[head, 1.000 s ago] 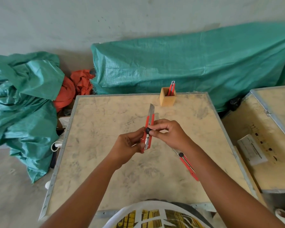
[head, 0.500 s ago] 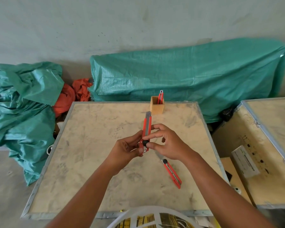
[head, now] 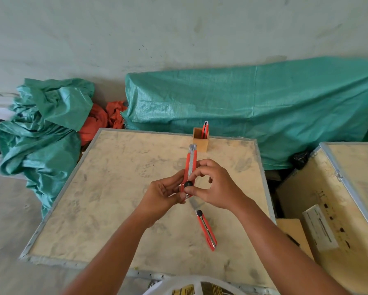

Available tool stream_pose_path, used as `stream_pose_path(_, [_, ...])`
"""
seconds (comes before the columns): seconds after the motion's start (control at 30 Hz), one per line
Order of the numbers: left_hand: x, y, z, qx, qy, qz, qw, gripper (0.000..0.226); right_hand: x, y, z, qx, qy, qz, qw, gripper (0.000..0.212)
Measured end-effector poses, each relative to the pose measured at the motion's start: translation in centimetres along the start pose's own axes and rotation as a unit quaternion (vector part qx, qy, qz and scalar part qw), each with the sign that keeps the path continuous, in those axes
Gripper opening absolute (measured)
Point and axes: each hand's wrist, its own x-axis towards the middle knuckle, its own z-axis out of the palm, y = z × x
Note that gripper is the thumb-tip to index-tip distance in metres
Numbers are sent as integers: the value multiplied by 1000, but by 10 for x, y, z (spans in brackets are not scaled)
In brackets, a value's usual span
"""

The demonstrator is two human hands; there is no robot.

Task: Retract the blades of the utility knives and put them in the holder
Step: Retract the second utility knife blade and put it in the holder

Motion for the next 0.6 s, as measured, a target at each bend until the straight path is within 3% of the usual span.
stream_pose_path(0.23, [13, -1, 24, 12, 12, -3, 1000, 65, 0, 23, -23, 38, -17, -10, 999, 25])
stream_pose_path(0.4, [35, 3, 31, 48, 6, 1, 999, 65, 12, 39, -29, 34, 11, -5, 999, 25])
stream_pose_path(0.6, [89, 15, 29, 93, -4, -3, 996, 64, 61, 64, -47, 128, 82, 48, 987, 19])
